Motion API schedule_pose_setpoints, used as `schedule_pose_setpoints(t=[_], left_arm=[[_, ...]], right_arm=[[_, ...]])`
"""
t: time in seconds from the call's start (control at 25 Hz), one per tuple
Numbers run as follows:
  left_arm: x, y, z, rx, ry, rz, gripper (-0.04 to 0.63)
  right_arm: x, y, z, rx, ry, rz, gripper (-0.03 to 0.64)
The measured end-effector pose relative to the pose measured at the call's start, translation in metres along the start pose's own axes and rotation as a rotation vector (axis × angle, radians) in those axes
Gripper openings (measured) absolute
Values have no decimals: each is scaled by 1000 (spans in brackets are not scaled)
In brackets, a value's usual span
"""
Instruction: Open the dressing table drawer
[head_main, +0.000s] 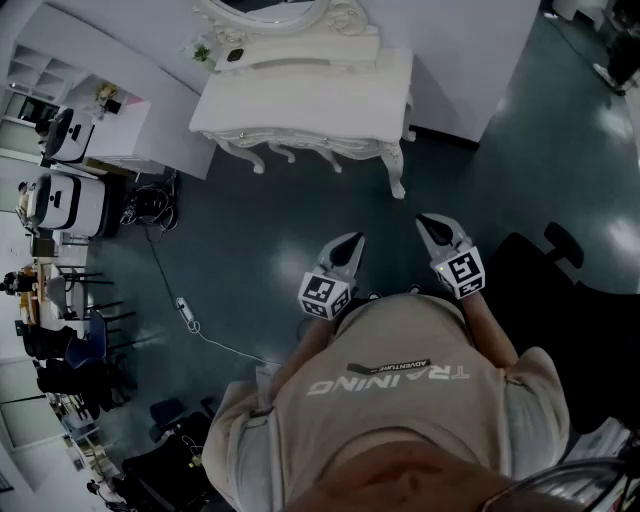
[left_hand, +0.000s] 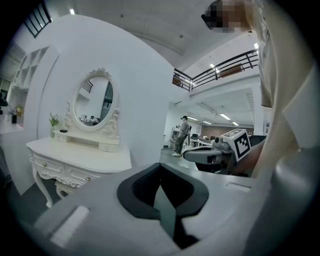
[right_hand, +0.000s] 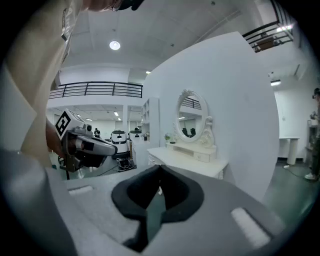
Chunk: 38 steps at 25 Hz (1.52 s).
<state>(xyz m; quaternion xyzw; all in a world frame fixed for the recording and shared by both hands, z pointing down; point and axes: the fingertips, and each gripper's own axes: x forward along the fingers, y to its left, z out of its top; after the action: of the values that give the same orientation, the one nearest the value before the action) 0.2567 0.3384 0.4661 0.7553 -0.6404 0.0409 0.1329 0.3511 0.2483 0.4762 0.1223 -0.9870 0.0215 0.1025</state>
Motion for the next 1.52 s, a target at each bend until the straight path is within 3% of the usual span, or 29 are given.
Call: schedule_pose_setpoints(t=[0.32, 0.56, 0.72, 0.92, 1.08, 1.32, 1.52], left_arm=[[-12, 18, 1, -6, -7, 18, 8], [-22, 37, -21, -33, 9, -8, 8], [-29, 45, -33, -19, -2, -34, 8], [-40, 69, -53, 7, 19, 0, 8], [7, 95, -44, 14, 20, 21, 8], [61, 136, 2, -30, 8, 68, 8], [114, 183, 25, -86, -27, 174, 8]], right_arm=[[5, 0, -2, 106, -2, -29, 3], [24, 1, -2, 174, -72, -48, 3], [31, 3, -17, 176, -53, -118, 3], [46, 17, -32, 137, 2, -138, 3], [79, -31, -36, 123, 31, -122, 3], [132, -101, -5, 129, -43, -115, 3], [175, -157, -5, 103, -47, -53, 3]])
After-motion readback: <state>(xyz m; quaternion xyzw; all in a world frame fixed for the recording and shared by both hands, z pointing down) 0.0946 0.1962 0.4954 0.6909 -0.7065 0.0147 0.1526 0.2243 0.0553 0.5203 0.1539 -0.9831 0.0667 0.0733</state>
